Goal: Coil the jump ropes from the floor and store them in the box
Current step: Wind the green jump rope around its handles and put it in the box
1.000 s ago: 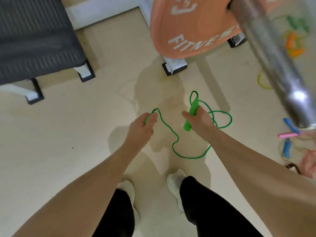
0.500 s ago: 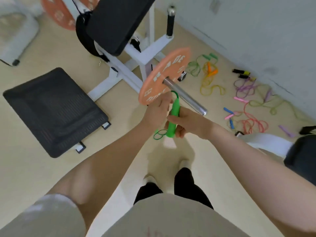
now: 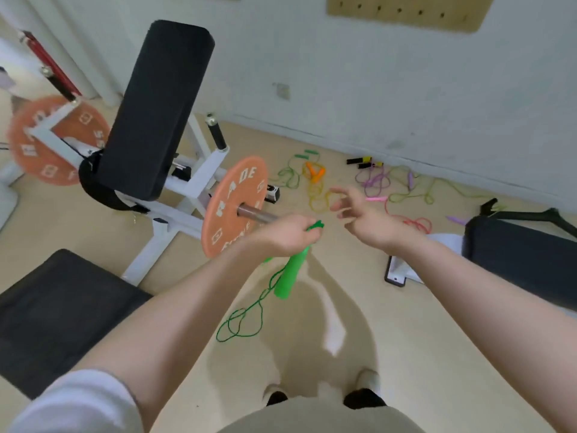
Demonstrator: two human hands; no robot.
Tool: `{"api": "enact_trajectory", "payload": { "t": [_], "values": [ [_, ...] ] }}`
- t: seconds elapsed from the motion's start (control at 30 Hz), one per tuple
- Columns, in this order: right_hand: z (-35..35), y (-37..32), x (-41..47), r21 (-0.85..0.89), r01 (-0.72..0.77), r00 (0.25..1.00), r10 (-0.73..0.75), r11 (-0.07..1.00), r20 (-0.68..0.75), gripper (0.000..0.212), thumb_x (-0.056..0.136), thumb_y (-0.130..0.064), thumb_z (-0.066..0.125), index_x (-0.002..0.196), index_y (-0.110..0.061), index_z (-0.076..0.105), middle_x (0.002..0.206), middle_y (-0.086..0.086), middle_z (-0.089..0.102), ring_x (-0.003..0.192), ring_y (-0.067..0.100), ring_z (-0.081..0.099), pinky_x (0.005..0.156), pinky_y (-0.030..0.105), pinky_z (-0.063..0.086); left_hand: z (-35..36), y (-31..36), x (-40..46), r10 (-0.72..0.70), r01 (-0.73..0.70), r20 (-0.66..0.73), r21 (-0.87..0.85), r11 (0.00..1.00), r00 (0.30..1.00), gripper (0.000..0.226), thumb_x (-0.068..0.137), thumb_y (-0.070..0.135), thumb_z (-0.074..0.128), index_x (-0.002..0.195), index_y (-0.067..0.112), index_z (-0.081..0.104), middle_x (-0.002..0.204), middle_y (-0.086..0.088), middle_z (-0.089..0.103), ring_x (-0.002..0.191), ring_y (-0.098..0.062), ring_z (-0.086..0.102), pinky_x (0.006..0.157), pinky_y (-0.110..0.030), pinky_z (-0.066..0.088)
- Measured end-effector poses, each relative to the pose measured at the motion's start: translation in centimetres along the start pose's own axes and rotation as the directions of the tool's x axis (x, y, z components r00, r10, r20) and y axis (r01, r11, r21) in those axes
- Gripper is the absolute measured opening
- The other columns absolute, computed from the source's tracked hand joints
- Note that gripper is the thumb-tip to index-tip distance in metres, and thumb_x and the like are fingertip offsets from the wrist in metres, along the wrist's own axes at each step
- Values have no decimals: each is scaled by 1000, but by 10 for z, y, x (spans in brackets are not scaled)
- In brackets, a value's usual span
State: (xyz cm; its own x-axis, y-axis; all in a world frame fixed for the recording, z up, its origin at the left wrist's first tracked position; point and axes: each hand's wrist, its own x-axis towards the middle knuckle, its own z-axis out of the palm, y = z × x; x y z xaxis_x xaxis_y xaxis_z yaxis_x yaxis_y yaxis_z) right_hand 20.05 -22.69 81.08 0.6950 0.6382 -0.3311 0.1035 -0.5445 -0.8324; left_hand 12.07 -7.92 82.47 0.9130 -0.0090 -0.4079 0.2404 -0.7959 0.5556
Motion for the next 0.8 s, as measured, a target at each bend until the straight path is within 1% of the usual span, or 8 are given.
{"api": "enact_trajectory", "payload": {
  "t": [0.07,0.13,0.27,0.37,0.5,0.63,0.73,0.8],
  "values": [
    [-15,8,-4,-133,61,977,-32,989,211,80,79,17,37,145,-26,20,131,-2,38,123,10,34,95,21,28,5,23,5,44,-52,72,107,993,996,24,99,23,35,86,10,50,67,2,42,60,-16,41,43,-18,27],
    [-21,14,-8,-95,84,946,-49,992,322,70,84,11,45,144,-23,27,133,-3,39,124,6,33,97,17,28,10,43,8,74,-84,84,127,988,994,22,100,21,34,100,11,54,81,4,46,76,-16,46,52,-22,27],
    [-37,32,-11,163,84,948,-130,983,292,14,95,-3,45,107,-10,50,89,2,58,84,2,56,79,9,41,12,66,19,148,-144,-63,61,988,987,15,100,15,33,93,18,46,80,1,52,71,-14,46,56,-22,28],
    [-62,47,-15,214,46,978,-88,976,190,6,96,-12,47,91,-14,49,62,-4,46,55,5,45,61,16,39,17,77,35,46,-128,-336,-228,965,941,22,100,15,33,83,15,46,78,-2,54,72,-18,52,66,-27,37],
    [-98,61,-20,113,-10,998,3,994,65,7,95,-10,45,93,-13,50,58,-4,34,45,1,34,50,15,28,25,95,59,-201,-167,-401,-713,681,894,26,100,12,37,75,14,47,69,-3,51,53,-15,54,52,-23,48],
    [-118,68,-29,35,8,993,-12,999,115,14,87,-13,50,100,-18,53,67,-5,54,70,8,47,67,23,34,33,121,79,-247,-226,-444,-770,596,861,26,98,15,46,72,11,48,63,-4,50,41,-12,51,52,-29,49],
    [-128,59,-43,131,73,975,-99,989,198,6,94,-22,49,88,-24,50,63,-22,58,58,-9,51,56,7,34,39,144,95,-350,-261,-512,-785,563,785,30,97,18,47,68,12,48,54,-3,51,40,-14,50,52,-30,48],
    [-134,51,-49,188,88,974,-124,978,191,17,97,-20,46,88,-34,45,67,-28,53,54,-23,50,48,-2,34,40,159,104,-480,-294,-484,-859,419,732,33,97,17,46,65,11,46,44,1,51,37,-15,49,50,-28,47]
  ]
}}
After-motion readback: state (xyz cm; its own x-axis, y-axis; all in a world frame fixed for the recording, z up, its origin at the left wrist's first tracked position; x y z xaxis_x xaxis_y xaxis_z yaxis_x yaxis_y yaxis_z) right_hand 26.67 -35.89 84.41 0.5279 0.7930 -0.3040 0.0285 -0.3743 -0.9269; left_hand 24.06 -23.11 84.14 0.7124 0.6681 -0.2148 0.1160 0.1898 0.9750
